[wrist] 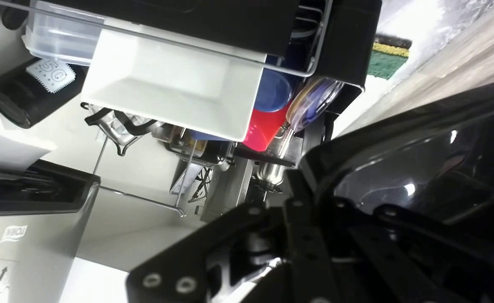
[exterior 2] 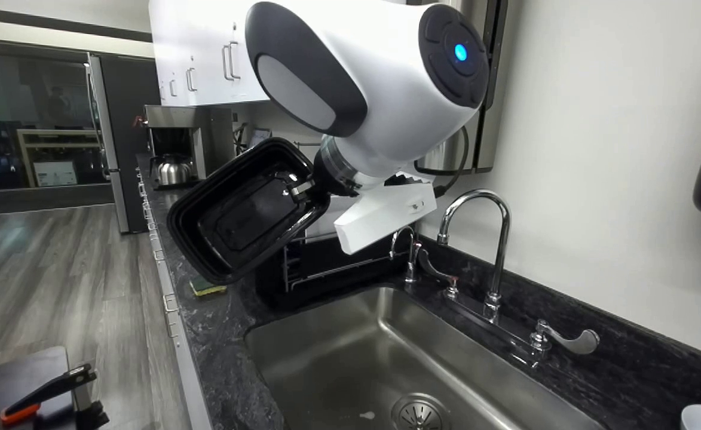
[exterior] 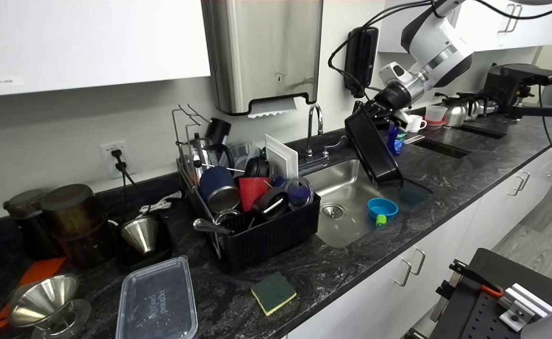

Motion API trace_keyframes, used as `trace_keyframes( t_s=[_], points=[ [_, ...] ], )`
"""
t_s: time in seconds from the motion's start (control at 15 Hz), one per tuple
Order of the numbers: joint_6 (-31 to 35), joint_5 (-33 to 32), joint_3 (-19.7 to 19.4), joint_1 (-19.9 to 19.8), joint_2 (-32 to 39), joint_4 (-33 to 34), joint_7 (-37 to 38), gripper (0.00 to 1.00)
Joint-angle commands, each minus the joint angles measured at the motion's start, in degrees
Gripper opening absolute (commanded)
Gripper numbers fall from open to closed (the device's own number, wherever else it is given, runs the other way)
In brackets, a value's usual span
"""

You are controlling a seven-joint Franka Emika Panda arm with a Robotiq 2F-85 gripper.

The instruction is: Put the black box in the sink on the dish rack

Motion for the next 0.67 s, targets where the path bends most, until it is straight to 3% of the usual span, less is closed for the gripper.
trace_keyframes(
  t_s=[0.0,0.2,0.27,0.6],
  points=[
    [2.47,1.76,-0.11,-0.92,-0.98,-3.85,-1.63,0.01],
    [6.1,1.49,-1.32,-0.94,0.16,-6.66,-0.05,0.01],
    [6.86,2.12,-8.39,5.69,0.46,-7.1,0.31,0.01],
    [13.56,3.7,-16.43,13.14,2.65,-7.92,5.96,0.01]
  ],
)
